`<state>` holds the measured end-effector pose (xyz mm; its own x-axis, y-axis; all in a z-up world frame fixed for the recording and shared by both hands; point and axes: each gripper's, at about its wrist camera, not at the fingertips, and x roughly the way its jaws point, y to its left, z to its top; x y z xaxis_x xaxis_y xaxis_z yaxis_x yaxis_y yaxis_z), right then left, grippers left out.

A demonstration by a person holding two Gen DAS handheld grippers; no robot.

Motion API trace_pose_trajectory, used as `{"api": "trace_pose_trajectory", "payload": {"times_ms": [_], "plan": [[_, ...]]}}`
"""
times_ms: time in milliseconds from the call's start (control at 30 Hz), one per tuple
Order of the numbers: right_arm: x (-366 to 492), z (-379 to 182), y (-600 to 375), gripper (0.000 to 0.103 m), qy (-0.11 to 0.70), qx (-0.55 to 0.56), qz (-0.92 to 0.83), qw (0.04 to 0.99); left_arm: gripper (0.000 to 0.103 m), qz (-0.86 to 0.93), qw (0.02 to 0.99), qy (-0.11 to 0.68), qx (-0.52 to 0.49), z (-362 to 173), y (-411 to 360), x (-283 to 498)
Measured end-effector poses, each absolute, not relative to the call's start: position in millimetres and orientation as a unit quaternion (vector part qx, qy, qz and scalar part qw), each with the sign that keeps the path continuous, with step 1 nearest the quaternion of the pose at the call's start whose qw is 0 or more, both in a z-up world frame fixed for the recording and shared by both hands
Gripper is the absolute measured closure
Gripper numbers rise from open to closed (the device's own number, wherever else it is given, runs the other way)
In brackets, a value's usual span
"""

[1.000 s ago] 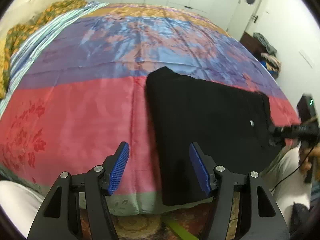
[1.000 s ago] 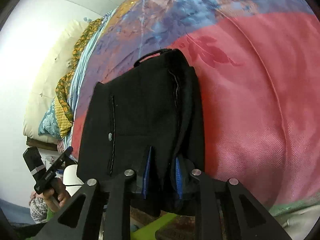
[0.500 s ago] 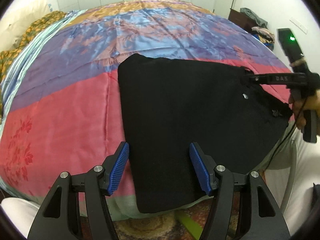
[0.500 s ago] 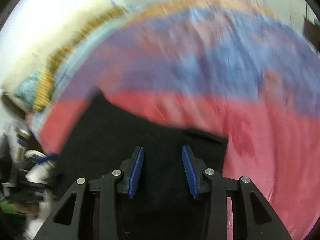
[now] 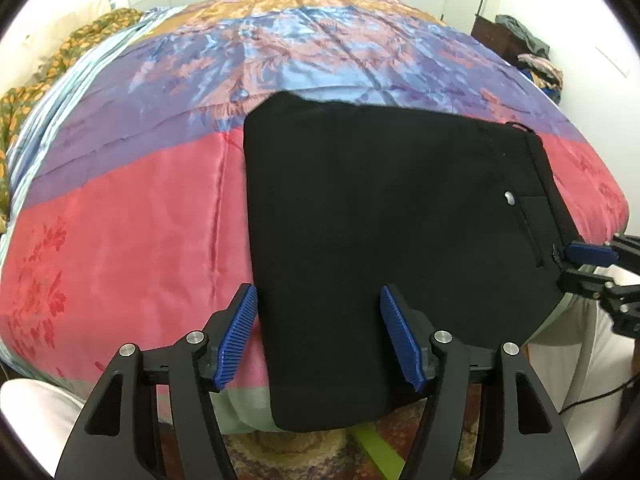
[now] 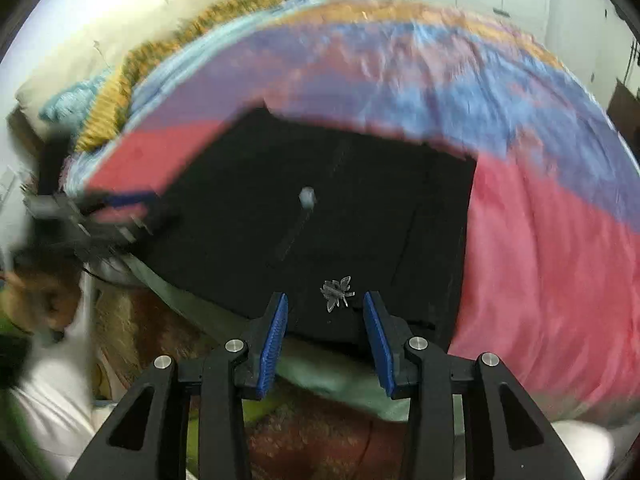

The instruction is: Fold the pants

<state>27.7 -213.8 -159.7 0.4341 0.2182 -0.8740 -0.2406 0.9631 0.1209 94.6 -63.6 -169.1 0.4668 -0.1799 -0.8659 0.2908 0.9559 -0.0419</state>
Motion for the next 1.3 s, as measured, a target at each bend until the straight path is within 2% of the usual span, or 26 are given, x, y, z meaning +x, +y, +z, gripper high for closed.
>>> {"api": "trace_pose_trajectory", "payload": {"times_ms": [167, 267, 300, 367, 400, 433, 567, 633, 700, 800, 833, 867, 900, 933, 967, 1033, 1133, 1300], "plan": [[31, -166, -207, 0.062, 0.523, -0.032, 0.128, 0.842, 0.028, -0.139, 0.850, 0.507, 0.042, -173, -59, 97], [32, -155, -221, 0.062, 0.520, 0.016, 0.145, 0.842, 0.027, -0.155, 0.838, 0.523, -0.001, -168, -42, 100], [31, -148, -228, 0.059, 0.514, 0.040, 0.154, 0.843, 0.027, -0.156, 0.839, 0.522, -0.011, -165, -36, 99], [26, -125, -255, 0.035, 0.483, 0.114, 0.162, 0.853, 0.021, -0.161, 0.840, 0.516, -0.042, -157, -16, 102], [27, -118, -267, 0.015, 0.468, 0.137, 0.155, 0.859, 0.019, -0.165, 0.840, 0.514, -0.062, -154, -6, 107], [28, -114, -281, 0.009, 0.455, 0.159, 0.151, 0.863, 0.018, -0.167, 0.838, 0.513, -0.080, -153, 3, 113], [59, -141, -333, 0.009, 0.484, 0.248, 0.160, 0.823, 0.018, -0.201, 0.796, 0.555, -0.138, -175, 16, 146], [76, -172, -346, 0.009, 0.516, 0.289, 0.171, 0.788, 0.018, -0.222, 0.774, 0.575, -0.145, -189, 9, 156], [86, -197, -345, 0.009, 0.545, 0.307, 0.190, 0.757, 0.018, -0.243, 0.753, 0.593, -0.148, -206, -4, 161], [97, -214, -331, 0.009, 0.559, 0.288, 0.211, 0.749, 0.011, -0.257, 0.734, 0.606, -0.168, -221, -21, 164], [97, -213, -325, 0.018, 0.554, 0.291, 0.227, 0.746, 0.012, -0.254, 0.735, 0.604, -0.173, -222, -26, 163], [99, -213, -319, 0.026, 0.552, 0.298, 0.247, 0.739, 0.027, -0.256, 0.735, 0.603, -0.176, -221, -32, 162], [101, -210, -311, 0.036, 0.559, 0.277, 0.241, 0.744, 0.034, -0.245, 0.742, 0.602, -0.166, -217, -37, 161], [101, -207, -306, 0.051, 0.561, 0.258, 0.241, 0.749, 0.055, -0.235, 0.750, 0.598, -0.157, -212, -40, 162], [101, -199, -299, 0.053, 0.555, 0.233, 0.242, 0.761, 0.074, -0.234, 0.757, 0.592, -0.149, -203, -42, 161], [104, -187, -293, 0.060, 0.546, 0.211, 0.242, 0.774, 0.080, -0.241, 0.765, 0.578, -0.148, -184, -38, 161], [111, -152, -282, 0.065, 0.514, 0.202, 0.267, 0.790, 0.081, -0.259, 0.781, 0.546, -0.158, -151, -27, 168], [157, -103, -261, 0.066, 0.463, 0.200, 0.293, 0.812, 0.081, -0.244, 0.831, 0.484, -0.124, -92, -17, 217]]}}
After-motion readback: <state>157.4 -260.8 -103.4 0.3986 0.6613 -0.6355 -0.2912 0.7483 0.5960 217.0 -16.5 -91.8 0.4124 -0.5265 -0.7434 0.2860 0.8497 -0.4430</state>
